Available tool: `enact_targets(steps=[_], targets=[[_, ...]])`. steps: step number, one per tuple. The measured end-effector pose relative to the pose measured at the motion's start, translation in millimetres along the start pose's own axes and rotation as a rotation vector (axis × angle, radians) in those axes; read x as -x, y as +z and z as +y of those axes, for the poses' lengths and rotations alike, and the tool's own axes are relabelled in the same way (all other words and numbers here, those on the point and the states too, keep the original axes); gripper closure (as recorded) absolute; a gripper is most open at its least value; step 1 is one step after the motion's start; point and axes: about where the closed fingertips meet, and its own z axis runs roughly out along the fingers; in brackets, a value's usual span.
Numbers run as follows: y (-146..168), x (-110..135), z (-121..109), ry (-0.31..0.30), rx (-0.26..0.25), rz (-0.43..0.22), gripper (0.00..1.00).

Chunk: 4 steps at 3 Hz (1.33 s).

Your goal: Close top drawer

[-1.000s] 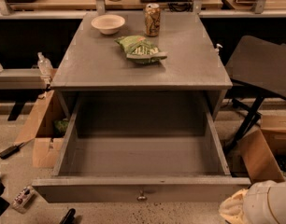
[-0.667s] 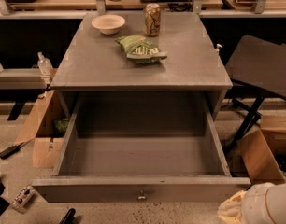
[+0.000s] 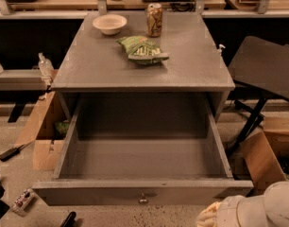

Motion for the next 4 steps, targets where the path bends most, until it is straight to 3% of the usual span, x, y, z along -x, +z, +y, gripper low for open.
enact_targets(steps=[1,3,4], targets=[[33.4,20.5,-28.5,-0.167,-0.041,-0.037,1.00],[48.5,41.4,-76.6,-0.269,-0.089,-0.035,1.00],[49.9,43.5,-81.7,-0.272,-0.092,-0.034,1.00]])
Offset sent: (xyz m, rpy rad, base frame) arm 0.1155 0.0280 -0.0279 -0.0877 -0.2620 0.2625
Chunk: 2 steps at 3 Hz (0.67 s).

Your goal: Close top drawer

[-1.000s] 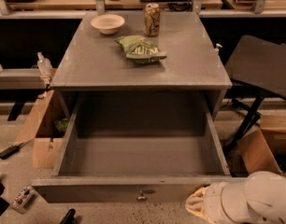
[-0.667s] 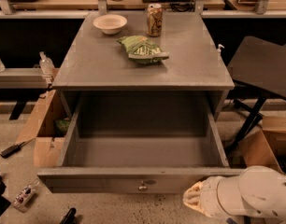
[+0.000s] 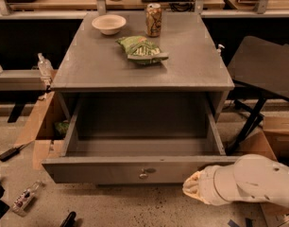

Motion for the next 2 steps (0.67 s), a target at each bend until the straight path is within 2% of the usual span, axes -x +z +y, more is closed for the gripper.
enact_targets(steps=[1,2], targets=[[14.8,6.0,-37.2,-0.022,-0.017,0.005,1.00],[15.0,6.0,-39.9,-0.023,-0.018,0.006,1.00]])
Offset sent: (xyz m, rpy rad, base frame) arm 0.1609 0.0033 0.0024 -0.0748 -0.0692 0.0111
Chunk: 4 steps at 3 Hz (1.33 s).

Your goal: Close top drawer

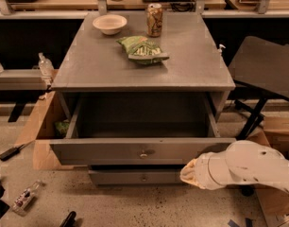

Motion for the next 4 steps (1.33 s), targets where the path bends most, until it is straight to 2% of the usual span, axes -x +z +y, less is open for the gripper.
enact_targets(steps=[1,2,3,4], targets=[[10.3,7.7,-49.8,-0.017,-0.020,0.023,1.00],[9.8,11.4,-69.7,-0.023,-0.031,0.036,1.00],[6.7,24.1,-112.1,-0.042,-0.049,0.069,1.00],[6.9,24.0,-111.8,-0.041,-0.049,0.069,1.00]])
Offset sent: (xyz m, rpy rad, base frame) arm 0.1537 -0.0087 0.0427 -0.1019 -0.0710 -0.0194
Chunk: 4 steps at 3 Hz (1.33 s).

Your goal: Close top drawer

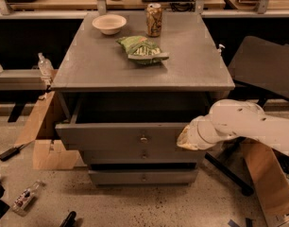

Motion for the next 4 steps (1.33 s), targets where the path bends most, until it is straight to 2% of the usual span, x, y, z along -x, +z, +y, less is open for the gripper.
enact_targets(steps=[1,2,3,4], targets=[[10.1,1.7,-16.7,-0.008,-0.011,-0.008,1.00],[10.1,1.6,-16.7,-0.008,-0.011,-0.008,1.00],[18.0,2.2,-52.1,-0.019,-0.040,-0.017,1.00],[18.0,2.2,-52.2,-0.019,-0.040,-0.017,1.00]])
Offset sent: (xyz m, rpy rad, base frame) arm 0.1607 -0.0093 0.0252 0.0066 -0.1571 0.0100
